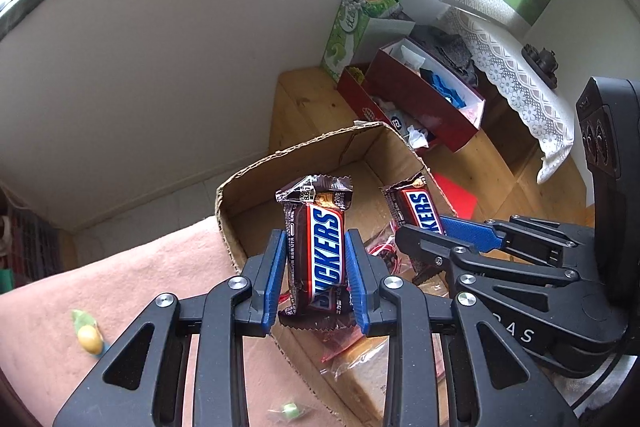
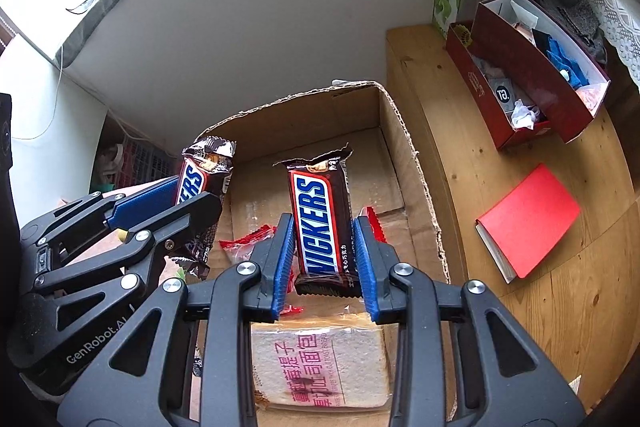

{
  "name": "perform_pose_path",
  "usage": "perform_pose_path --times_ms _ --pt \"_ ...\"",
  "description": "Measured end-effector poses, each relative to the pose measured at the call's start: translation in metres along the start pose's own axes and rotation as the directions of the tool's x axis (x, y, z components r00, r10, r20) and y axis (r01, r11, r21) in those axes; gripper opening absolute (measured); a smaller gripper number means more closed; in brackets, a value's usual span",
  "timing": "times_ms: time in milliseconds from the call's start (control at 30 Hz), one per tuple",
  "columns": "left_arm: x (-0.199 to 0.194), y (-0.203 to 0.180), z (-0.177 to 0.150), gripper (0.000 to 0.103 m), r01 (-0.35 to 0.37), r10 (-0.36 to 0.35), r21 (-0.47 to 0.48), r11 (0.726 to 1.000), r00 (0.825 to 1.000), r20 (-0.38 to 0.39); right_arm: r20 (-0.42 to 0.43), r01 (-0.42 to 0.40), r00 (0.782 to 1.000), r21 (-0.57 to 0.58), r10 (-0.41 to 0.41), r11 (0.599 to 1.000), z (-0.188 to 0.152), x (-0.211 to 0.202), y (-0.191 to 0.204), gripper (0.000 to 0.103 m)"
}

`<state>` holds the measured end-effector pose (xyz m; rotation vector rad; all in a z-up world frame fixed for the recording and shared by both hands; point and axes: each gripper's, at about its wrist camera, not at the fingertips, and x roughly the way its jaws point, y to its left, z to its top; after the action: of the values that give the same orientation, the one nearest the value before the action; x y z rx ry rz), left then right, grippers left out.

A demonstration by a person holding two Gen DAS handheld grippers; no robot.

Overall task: Organize snacks
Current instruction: 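Lower the Snickers bars into the box and open both grippers, then move the right gripper to the yellow candy packet while the left moves to the brown ball candy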

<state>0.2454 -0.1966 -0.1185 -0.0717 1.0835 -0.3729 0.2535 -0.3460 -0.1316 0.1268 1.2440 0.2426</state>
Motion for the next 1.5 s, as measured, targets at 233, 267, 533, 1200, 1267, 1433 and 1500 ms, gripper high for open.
perform_pose_path --times_ms 233,267,533,1200,1267,1433,1500 --pt "-0.001 0.003 0.001 0.028 -0.018 0.018 0.003 1.0 1.0 -0.002 -0.001 0.014 1.0 0.005 -0.014 1.0 0.0 0.0 -0.003 0.034" --pt "-0.002 0.003 0.001 0.028 -0.021 0.021 0.003 1.0 1.0 -0.001 0.001 0.016 1.0 0.006 -0.016 1.0 0.0 -0.001 -0.003 0.037" --pt "-0.015 0.008 -0.001 0.029 -0.027 0.027 0.0 1.0 0.999 0.028 0.018 0.023 1.0 0.017 -0.023 1.0 -0.005 -0.009 0.001 0.047" --pt "-0.073 0.029 -0.034 0.029 -0.025 0.025 -0.008 1.0 0.997 0.068 0.05 -0.029 0.998 0.013 0.028 1.0 -0.045 -0.045 0.048 0.048" --pt "-0.079 0.039 -0.041 0.029 -0.029 0.031 -0.027 0.999 0.997 0.065 0.053 -0.035 0.998 0.0 0.035 0.999 -0.052 -0.048 0.056 0.048" --pt "-0.095 0.072 -0.064 0.029 -0.061 0.065 -0.083 0.995 0.996 0.053 0.058 -0.064 0.996 -0.032 0.065 0.997 -0.069 -0.051 0.075 0.049" --pt "-0.102 0.087 -0.074 0.029 -0.075 0.08 -0.109 0.991 0.995 0.051 0.068 -0.059 0.996 -0.065 0.064 0.996 -0.077 -0.052 0.085 0.049"
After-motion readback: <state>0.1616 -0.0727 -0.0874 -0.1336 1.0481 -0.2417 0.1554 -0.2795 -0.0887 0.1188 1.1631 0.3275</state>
